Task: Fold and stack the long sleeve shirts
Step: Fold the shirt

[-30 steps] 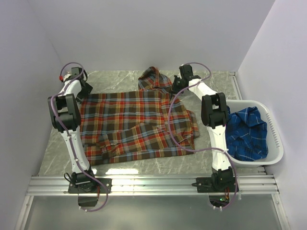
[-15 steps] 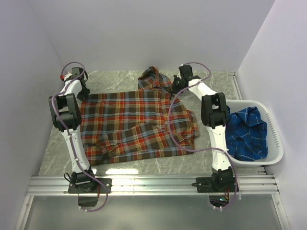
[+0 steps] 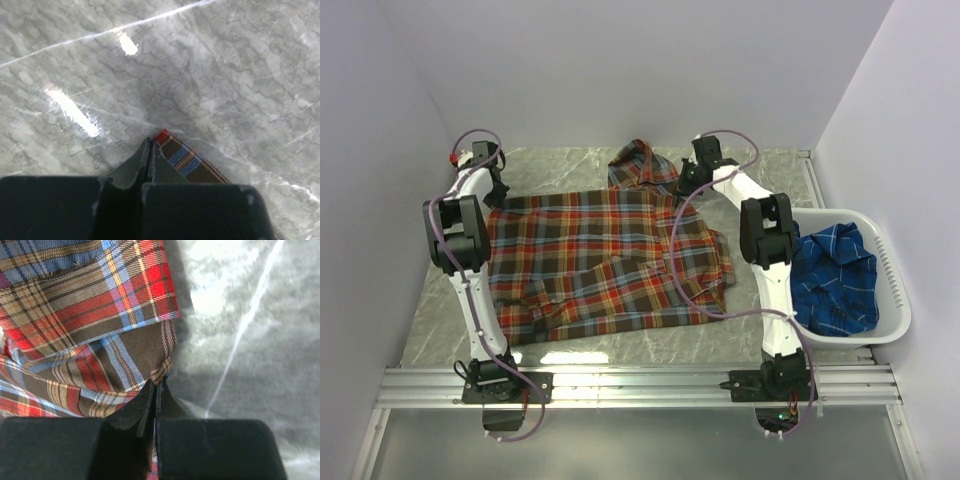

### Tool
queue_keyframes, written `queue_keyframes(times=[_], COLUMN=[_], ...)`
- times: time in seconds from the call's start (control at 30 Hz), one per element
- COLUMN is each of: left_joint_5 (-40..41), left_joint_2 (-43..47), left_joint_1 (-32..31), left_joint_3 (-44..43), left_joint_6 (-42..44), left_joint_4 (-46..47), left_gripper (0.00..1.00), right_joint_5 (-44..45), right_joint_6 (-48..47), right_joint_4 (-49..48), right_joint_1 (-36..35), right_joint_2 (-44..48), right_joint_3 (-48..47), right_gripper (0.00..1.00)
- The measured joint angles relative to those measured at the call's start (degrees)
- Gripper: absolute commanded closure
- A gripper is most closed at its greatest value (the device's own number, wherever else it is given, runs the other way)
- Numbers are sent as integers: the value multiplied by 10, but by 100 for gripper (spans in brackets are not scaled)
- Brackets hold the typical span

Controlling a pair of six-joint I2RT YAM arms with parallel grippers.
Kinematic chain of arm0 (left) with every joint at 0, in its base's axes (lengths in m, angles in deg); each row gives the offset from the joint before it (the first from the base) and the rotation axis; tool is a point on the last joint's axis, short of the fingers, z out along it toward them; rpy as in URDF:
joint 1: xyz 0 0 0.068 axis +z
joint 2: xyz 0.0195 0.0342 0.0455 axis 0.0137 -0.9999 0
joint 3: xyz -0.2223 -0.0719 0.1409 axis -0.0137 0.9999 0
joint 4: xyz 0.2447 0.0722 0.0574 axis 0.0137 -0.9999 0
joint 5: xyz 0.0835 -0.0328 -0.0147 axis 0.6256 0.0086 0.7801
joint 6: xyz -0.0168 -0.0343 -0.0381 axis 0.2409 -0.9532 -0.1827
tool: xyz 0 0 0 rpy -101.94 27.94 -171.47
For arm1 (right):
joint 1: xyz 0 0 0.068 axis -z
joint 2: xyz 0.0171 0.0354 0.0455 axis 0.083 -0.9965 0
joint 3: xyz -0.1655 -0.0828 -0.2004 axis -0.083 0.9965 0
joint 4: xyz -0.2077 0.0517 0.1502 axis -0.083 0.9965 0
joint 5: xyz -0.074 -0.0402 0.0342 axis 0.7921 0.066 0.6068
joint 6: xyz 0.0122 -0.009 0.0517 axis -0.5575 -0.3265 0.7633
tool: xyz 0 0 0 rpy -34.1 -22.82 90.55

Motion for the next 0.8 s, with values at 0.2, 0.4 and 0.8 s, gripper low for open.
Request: queue_keyframes(times=[0.2, 0.4, 0.8], left_joint_5=[3, 2, 2], left_joint_2=[45, 93, 140], left_joint_1=[0, -1, -1], left_joint_3=[74, 142, 199], left_joint_6=[-3, -6, -30], left_joint_4=[19, 13, -17], left_gripper=[100, 100, 71], right_joint_5=[12, 21, 60], right_joint_6=[-4, 3, 7], right_joint_4=[2, 24, 59], right_joint_1=[0, -1, -4], right_joint_2=[37, 81, 107], right_joint_3=[56, 117, 131], right_gripper=[100, 100, 62])
